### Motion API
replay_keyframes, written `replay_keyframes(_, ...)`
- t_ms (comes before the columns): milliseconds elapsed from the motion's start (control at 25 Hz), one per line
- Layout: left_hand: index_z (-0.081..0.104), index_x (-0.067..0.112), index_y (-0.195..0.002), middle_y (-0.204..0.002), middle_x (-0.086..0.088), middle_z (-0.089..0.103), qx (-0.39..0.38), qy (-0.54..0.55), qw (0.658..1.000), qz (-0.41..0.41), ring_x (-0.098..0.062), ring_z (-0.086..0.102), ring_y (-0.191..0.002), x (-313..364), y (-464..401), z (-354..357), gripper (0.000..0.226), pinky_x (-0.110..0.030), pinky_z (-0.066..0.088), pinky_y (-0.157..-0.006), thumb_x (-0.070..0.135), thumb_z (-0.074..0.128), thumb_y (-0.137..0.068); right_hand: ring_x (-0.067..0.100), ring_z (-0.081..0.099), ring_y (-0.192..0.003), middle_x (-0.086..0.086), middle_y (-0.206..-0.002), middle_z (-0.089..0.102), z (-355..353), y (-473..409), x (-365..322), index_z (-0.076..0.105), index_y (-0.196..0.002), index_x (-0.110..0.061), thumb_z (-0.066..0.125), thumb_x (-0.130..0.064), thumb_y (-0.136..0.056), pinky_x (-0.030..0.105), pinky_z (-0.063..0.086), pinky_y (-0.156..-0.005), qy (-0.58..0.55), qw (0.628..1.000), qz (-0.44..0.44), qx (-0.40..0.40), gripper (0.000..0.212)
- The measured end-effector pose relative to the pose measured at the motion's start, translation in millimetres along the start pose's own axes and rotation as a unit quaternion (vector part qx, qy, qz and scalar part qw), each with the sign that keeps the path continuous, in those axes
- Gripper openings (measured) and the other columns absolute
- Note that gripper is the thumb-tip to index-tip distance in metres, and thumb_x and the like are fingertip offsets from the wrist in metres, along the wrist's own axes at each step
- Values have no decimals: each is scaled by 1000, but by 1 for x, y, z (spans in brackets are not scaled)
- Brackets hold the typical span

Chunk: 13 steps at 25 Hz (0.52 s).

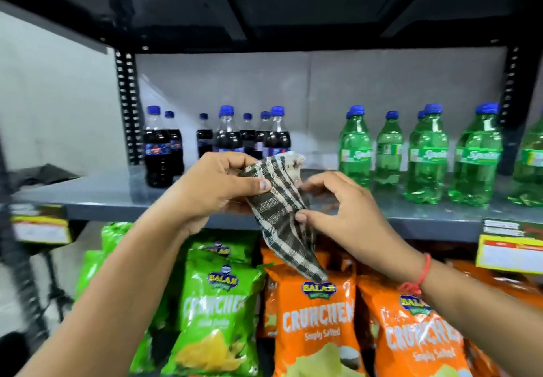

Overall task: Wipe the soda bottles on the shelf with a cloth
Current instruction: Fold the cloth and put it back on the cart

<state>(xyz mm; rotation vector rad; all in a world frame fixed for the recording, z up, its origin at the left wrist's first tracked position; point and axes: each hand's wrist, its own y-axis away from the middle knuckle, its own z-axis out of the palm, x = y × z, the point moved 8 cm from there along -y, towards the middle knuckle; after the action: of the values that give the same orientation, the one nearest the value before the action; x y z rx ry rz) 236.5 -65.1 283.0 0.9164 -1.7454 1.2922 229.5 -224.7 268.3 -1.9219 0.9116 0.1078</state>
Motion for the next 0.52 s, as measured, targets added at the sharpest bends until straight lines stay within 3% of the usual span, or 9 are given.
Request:
replay_keyframes(40,63,8,-80,-57,4,70,29,-5,1000,-8,-6,64,-52,-2,13,-10,13,-21,52,-47,-3,61,-73,4,53,-73,-3,-84,60,16,3,11,58,-83,-25,76,-20,-71,18,43,-73,-54,997,52,-29,22)
replay_keyframes(120,63,12,-77,-57,4,70,90,-16,996,-21,-6,64,-52,-5,42,-27,15,-21,51,-45,-2,60,-73,12,50,-69,5,-80,60,62,19,29,59,-78,-22,73,-28,-74,30,41,-66,-179,959,152,-159,15)
replay_keyframes(240,63,13,-79,-58,5,71,200,-19,979,-44,-6,65,-51,-9,94,-43,15,-20,52,-45,0,60,-72,8,51,-68,-3,-74,63,120,60,25,66,-75,-21,68,-35,-72,24,43,-59,-356,839,228,-342,14)
replay_keyframes(320,62,12,-81,-59,4,72,261,-21,963,-62,-7,66,-51,-11,133,-42,16,-20,53,-47,4,62,-66,2,53,-67,-12,-69,64,141,84,15,66,-70,-23,66,-28,-79,16,44,-54,-404,791,243,-389,11)
replay_keyframes(520,60,14,-81,-59,5,71,405,-40,909,-94,-6,65,-51,-18,235,-35,22,-21,54,-48,11,65,-60,5,48,-59,-2,-71,55,167,114,-27,56,-80,-18,67,-5,-78,15,37,-46,-465,741,202,-440,18)
